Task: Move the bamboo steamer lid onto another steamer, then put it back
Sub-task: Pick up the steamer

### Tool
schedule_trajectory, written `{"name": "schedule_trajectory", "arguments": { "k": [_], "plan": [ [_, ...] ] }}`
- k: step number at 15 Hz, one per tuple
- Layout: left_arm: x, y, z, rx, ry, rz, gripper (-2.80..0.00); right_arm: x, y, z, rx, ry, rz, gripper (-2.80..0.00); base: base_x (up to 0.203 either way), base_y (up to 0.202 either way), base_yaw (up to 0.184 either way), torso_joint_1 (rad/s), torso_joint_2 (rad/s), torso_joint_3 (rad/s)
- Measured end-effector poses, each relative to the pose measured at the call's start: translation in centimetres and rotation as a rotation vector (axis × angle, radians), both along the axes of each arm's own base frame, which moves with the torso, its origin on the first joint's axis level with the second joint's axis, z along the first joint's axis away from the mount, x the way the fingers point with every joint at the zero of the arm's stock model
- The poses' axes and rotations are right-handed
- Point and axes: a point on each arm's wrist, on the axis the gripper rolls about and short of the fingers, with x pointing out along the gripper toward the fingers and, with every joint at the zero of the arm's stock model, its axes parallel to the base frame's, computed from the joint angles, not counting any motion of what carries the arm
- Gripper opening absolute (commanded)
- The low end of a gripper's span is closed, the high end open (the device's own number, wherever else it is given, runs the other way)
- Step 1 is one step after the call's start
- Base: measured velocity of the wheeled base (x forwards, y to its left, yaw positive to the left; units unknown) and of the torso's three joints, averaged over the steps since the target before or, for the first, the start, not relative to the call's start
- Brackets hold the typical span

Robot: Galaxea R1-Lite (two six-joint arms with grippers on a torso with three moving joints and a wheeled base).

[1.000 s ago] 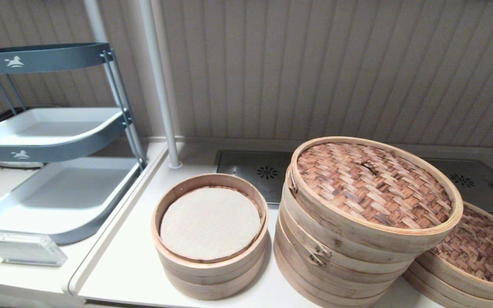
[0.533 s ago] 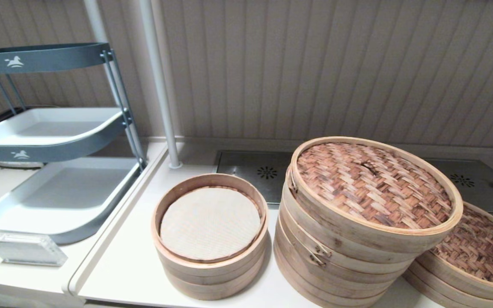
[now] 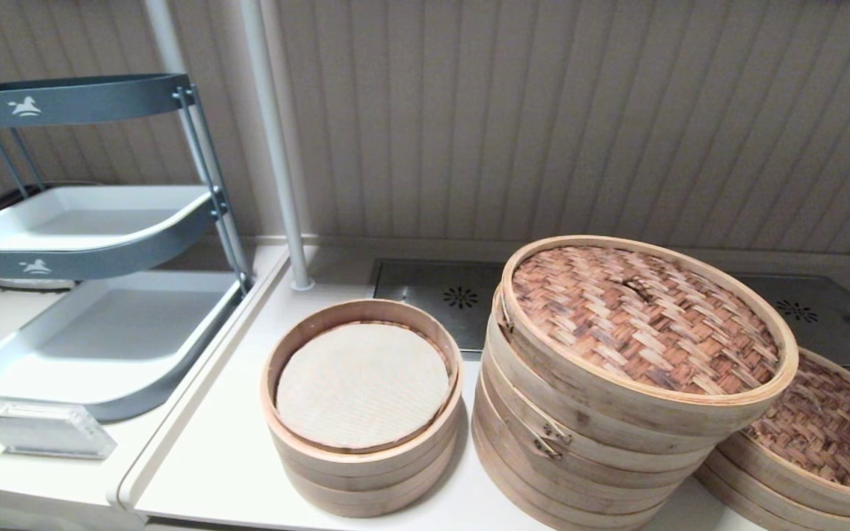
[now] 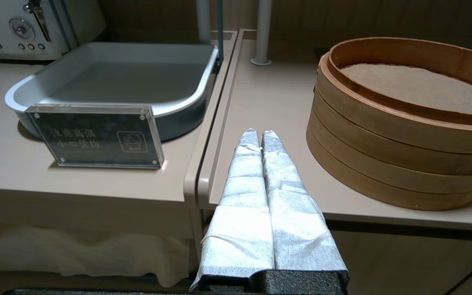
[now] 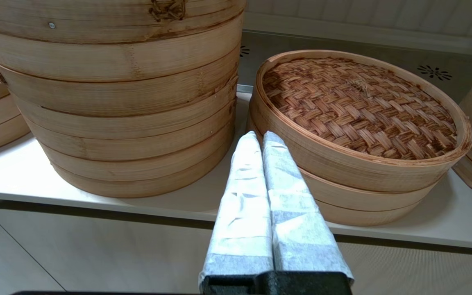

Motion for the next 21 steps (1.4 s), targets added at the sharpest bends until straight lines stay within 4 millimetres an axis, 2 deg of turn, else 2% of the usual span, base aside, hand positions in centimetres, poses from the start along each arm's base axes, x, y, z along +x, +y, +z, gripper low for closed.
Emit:
{"name": "schedule_trajectory", "arguments": {
  "k": [3, 5, 8, 12, 14, 17, 19, 21],
  "plan": [
    [0.0, 0.0, 0.0, 0.0, 0.0, -0.001, -2.8, -0.5, 0.1, 0.9, 0.001, 0.015, 0.029, -2.8, 0.0, 0.0, 0.0, 0.0, 0.0, 0.0],
    [0.0, 0.0, 0.0, 0.0, 0.0, 0.0, -2.8, -1.4, 0.2, 2.8, 0.002, 0.001, 0.071, -2.8, 0.0, 0.0, 0.0, 0.0, 0.0, 0.0],
    [0.0, 0.0, 0.0, 0.0, 0.0, 0.0, -2.8, -2.3, 0.2, 7.3, 0.001, -0.039, 0.098, -2.8, 0.0, 0.0, 0.0, 0.0, 0.0, 0.0],
    [0.0, 0.0, 0.0, 0.0, 0.0, 0.0, -2.8, -1.7, 0.2, 14.7, 0.001, -0.076, 0.11, -2.8, 0.0, 0.0, 0.0, 0.0, 0.0, 0.0],
    [0.0, 0.0, 0.0, 0.0, 0.0, 0.0, -2.8, -0.4, 0.2, 18.7, 0.005, -0.083, 0.117, -2.8, 0.0, 0.0, 0.0, 0.0, 0.0, 0.0],
    [0.0, 0.0, 0.0, 0.0, 0.0, -0.001, -2.8, 2.6, 0.2, 24.6, 0.009, -0.061, 0.133, -2.8, 0.0, 0.0, 0.0, 0.0, 0.0, 0.0],
    [0.0, 0.0, 0.0, 0.0, 0.0, 0.0, -2.8, 5.5, 0.3, 27.6, 0.014, -0.011, 0.155, -2.8, 0.0, 0.0, 0.0, 0.0, 0.0, 0.0],
    [0.0, 0.0, 0.0, 0.0, -0.001, -0.001, -2.8, 8.8, 0.6, 29.4, 0.017, 0.054, 0.19, -2.8, 0.0, 0.0, 0.0, 0.0, 0.0, 0.0]
  ]
}}
